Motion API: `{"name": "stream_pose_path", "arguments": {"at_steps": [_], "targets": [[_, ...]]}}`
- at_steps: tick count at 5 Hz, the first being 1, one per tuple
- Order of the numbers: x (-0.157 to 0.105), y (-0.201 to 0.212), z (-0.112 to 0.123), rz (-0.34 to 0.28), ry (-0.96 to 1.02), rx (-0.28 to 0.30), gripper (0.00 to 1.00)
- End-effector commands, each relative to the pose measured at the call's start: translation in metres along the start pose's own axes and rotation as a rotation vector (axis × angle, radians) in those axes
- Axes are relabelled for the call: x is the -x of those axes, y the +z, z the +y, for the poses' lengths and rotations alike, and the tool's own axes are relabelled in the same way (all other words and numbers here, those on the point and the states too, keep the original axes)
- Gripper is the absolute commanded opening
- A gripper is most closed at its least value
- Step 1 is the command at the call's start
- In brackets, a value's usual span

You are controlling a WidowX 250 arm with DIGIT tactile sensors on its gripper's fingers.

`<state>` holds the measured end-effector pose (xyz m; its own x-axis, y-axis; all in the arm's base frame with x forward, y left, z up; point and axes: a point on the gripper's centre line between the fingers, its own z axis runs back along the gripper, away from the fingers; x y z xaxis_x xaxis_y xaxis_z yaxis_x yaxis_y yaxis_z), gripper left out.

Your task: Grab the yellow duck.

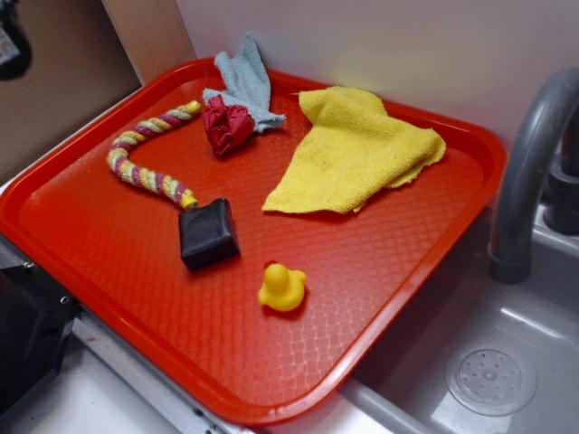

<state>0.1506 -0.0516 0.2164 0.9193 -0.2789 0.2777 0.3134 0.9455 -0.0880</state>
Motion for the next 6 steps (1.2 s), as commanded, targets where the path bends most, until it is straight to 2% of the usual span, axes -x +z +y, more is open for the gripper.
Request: {"name": "stream_pose_path", "arguments": {"at_steps": [1,2,3,4,5,6], "targets": [[-0.033,-0.047,-0.038,-0.033,-0.195,0.093,1.0],[-0.041,-0.078,-0.053,0.011,-0.257,0.13,1.0],[-0.036,-0.104,-0.063,0.081,-0.306,0.093,1.0],[-0.033,-0.125,-0.067,0.128,-0.338,0.091,1.0],[-0.027,-0.154,-0.064,0.2,-0.348,0.065,1.0],[-0.024,-0.17,-0.059,0.233,-0.349,0.073,1.0]]}}
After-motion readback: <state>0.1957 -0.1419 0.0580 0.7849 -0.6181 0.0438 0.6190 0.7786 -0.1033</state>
